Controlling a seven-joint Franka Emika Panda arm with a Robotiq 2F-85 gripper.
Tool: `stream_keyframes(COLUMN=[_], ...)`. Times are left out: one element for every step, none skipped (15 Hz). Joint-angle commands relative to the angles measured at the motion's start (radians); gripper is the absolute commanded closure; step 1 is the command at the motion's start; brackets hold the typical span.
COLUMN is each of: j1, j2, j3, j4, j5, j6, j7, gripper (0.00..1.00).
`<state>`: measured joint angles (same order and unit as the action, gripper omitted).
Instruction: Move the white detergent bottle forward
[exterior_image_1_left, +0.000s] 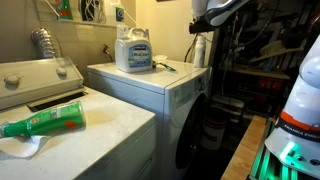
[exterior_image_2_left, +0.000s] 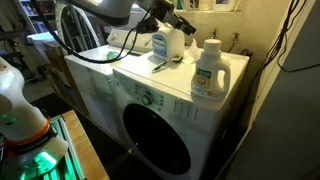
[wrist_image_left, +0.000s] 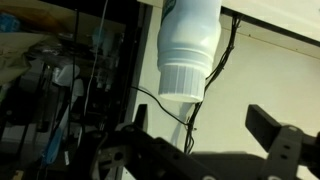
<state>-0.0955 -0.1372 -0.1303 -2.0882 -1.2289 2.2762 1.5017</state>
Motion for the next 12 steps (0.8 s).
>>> stream_keyframes(j1=[-0.017, -0.021, -0.024, -0.026, -0.029, -0.033, -0.039, -0.045, -0.049, -0.053, -0.056, -0.059], j2=[-0.003, 0.003, 0.009, 0.011, 0.016, 0.022, 0.029, 0.038, 0.049, 0.059, 0.071, 0.086], j3=[0.002, -0.002, -0.003, -0.004, -0.004, -0.005, -0.008, -0.014, -0.016, -0.020, -0.023, -0.026], j4=[-0.064, -0.076, -0.091, -0.106, -0.120, -0.136, -0.146, -0.156, -0.163, -0.168, -0.173, -0.177], j5=[-0.007, -0.009, -0.014, -0.015, -0.026, -0.052, -0.087, -0.120, -0.165, -0.198, -0.246, -0.311], j6=[0.012, 0.027, 0.022, 0.024, 0.017, 0.020, 0.037, 0.061, 0.067, 0.076, 0.087, 0.108], j7=[0.039, 0.051, 0.066, 0.075, 0.093, 0.124, 0.169, 0.215, 0.264, 0.308, 0.352, 0.415], gripper=[0.00, 0.00, 0.00, 0.00, 0.00, 0.00, 0.00, 0.00, 0.00, 0.00, 0.00, 0.00])
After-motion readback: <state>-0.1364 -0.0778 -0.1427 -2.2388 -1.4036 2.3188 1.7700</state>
